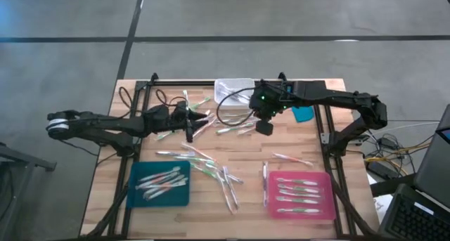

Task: Pick & Place Toothbrushes
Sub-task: Put the green toothbrush into the pink bin

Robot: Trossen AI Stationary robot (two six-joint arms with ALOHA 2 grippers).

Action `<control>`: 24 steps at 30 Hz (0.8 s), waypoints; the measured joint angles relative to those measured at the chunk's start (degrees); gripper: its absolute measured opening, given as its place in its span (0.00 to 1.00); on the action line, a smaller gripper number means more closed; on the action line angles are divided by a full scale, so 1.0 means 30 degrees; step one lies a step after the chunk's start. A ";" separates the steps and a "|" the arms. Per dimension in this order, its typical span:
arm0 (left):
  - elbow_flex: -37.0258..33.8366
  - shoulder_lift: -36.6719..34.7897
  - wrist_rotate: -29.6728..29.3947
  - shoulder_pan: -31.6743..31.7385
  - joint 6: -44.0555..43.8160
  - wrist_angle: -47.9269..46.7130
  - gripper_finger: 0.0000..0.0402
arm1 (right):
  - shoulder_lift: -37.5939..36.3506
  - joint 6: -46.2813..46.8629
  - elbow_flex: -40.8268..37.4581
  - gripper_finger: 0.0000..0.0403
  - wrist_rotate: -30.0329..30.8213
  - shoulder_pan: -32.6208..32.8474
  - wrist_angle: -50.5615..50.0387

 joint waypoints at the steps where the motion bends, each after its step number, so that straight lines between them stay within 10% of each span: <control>1: 0.0328 0.0000 0.0012 -0.0011 0.0182 -0.1096 0.37 | 0.0000 -0.0008 -0.0092 0.03 0.0155 0.0136 0.0005; 10: 0.4752 0.1316 -0.0011 -0.0007 0.2231 -1.0910 0.37 | 0.0000 0.0222 -0.1306 0.02 0.0226 0.0529 0.0706; 24: 0.9080 0.7605 0.0444 0.0011 0.4199 -1.3498 0.37 | -0.0040 0.0482 -0.2206 0.02 0.0233 0.0526 0.0682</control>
